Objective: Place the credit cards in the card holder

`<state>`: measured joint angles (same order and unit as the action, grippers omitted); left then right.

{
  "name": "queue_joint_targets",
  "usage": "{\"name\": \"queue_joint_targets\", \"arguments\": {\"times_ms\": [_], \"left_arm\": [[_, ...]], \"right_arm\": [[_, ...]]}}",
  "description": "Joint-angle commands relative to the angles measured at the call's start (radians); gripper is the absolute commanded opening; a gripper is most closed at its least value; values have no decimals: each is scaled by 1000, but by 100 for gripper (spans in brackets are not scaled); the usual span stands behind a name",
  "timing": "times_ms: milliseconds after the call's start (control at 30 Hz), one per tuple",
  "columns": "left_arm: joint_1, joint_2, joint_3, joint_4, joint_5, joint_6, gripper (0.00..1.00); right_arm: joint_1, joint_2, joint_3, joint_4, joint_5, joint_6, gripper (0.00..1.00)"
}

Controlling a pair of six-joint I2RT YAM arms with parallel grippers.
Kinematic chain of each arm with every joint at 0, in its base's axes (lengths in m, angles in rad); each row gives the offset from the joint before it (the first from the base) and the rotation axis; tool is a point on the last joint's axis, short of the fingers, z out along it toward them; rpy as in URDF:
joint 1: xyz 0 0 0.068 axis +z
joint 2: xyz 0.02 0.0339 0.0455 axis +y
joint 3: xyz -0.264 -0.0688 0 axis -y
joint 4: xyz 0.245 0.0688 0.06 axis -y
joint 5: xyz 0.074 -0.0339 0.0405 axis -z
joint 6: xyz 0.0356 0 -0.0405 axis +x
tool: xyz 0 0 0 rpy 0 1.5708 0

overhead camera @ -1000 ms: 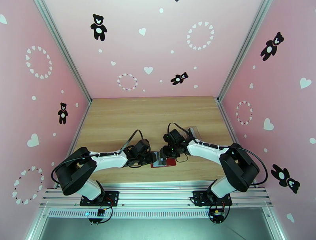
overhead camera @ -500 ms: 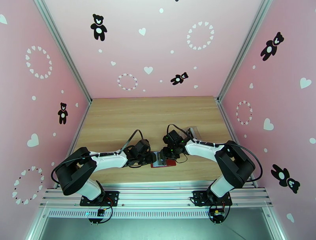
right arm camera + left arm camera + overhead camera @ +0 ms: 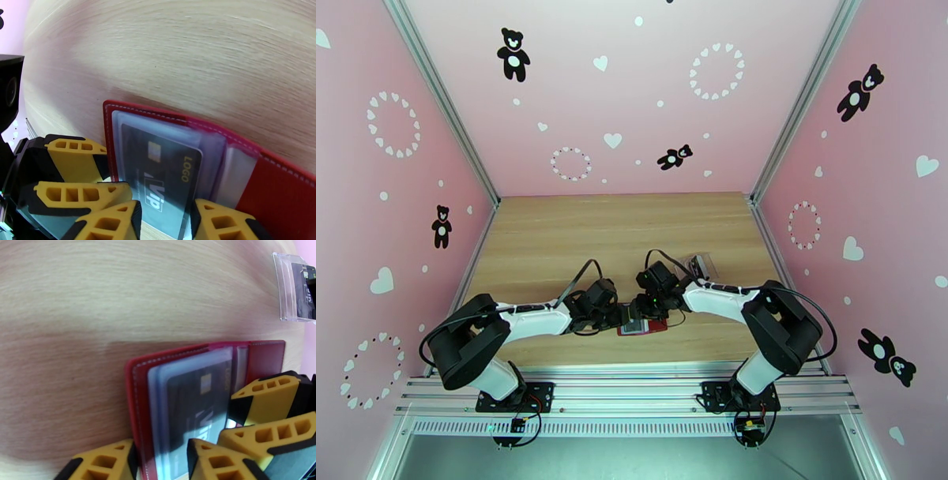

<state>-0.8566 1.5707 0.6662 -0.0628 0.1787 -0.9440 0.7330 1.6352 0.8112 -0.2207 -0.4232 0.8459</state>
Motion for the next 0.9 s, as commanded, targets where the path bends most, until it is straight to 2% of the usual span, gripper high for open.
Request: {"name": "queue_joint_targets", "arguments": {"times_ms": [0,200,333,433,633,733,867], "left_arm": [[-20,26,3,-9,7,11,40],[-21,-7,-1,-35,-13,18,40],[-18,-85,-2,-105,-65,38,43],[-15,-136,-9,-137,-85,46,46],[-12,-174,-24,-154,-95,43,46],[-12,-168,-31,-132,-78,38,45],[-13,-151,-36,-104,-69,33,44]], "right_arm": [[27,26,-7,83,-49,47,38],[27,-42,32,-48,40,-27,41],[24,-116,62,-177,162,-90,44],[19,-130,56,-183,159,-105,43],[19,-76,45,-121,93,-89,27],[19,-57,40,-110,87,-91,17],[19,-39,37,-107,85,-97,9]]}}
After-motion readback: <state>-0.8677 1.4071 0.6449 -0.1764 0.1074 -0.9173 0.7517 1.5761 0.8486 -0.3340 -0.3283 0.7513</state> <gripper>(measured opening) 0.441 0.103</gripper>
